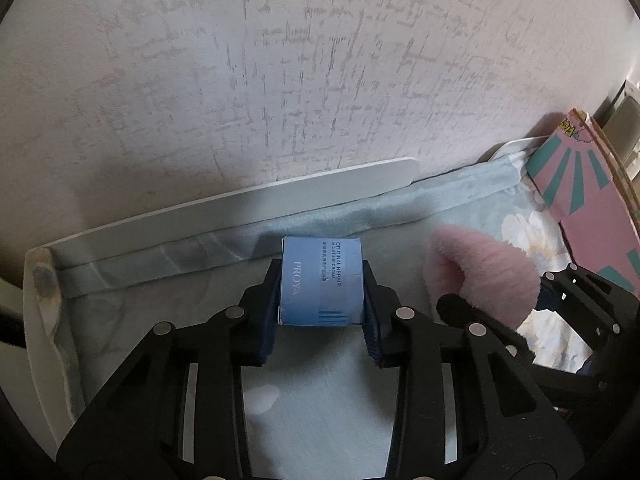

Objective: Organize objects
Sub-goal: 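Grasp the blue PROYA box with left tool while right tool grasps pink pouch, then carry the blue box and pink pouch over the cardboard box with both tools, then open both tools to drop the blue box and pink pouch into the box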

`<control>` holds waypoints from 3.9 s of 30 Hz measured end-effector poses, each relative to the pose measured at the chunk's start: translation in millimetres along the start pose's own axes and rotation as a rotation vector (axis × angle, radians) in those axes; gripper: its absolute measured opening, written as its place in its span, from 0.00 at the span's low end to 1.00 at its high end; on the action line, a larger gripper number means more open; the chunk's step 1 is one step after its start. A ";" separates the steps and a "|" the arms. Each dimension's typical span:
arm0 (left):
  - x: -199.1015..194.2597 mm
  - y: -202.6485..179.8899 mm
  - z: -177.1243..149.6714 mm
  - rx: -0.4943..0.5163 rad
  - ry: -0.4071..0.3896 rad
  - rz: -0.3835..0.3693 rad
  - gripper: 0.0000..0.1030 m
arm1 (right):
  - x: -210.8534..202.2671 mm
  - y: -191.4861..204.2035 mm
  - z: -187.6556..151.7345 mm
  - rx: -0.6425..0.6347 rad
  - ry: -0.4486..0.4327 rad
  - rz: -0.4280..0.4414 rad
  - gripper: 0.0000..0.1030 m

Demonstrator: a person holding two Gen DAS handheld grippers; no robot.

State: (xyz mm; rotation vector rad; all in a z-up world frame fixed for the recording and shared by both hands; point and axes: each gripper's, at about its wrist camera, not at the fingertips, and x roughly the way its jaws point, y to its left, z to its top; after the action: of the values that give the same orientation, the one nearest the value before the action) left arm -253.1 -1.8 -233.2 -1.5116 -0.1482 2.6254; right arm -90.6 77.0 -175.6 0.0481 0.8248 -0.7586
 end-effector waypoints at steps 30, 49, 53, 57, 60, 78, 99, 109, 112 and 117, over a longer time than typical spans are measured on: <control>-204.4 -89.7 -20.8 -0.079 -0.192 0.051 0.31 | -192.8 -10.2 20.1 -0.100 -0.071 0.083 0.34; -209.9 -163.6 14.9 0.088 -0.219 -0.079 0.31 | -246.9 -103.2 9.2 0.072 -0.130 -0.087 0.34; -199.9 -197.6 22.9 0.153 -0.210 -0.136 0.31 | -257.9 -133.3 -5.1 0.124 -0.118 -0.147 0.34; -191.2 -236.4 28.6 0.215 -0.186 -0.202 0.31 | -268.0 -161.7 -21.5 0.170 -0.095 -0.208 0.34; -178.0 -261.1 33.2 0.246 -0.150 -0.248 0.31 | -267.4 -180.8 -31.0 0.190 -0.058 -0.238 0.34; -24.0 -367.8 39.4 0.427 0.146 -0.292 0.31 | -181.0 -235.2 -82.0 0.264 0.218 -0.215 0.34; -10.4 -374.2 50.8 0.545 0.153 -0.204 0.35 | -167.3 -223.3 -86.0 0.228 0.283 -0.149 0.98; -13.8 -373.0 50.5 0.530 0.139 -0.222 1.00 | -173.8 -220.9 -86.6 0.243 0.248 -0.168 0.98; -17.2 -372.6 48.8 0.522 0.136 -0.222 1.00 | -177.8 -217.9 -84.5 0.235 0.239 -0.171 0.98; -29.6 -370.7 48.0 0.517 0.123 -0.222 1.00 | -191.1 -212.7 -79.7 0.226 0.224 -0.187 0.98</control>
State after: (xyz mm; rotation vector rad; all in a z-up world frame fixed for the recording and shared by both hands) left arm -263.2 359.3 -132.6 -1.3708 0.3286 2.1621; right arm -358.6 58.0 -49.4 0.2649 0.9612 -1.0340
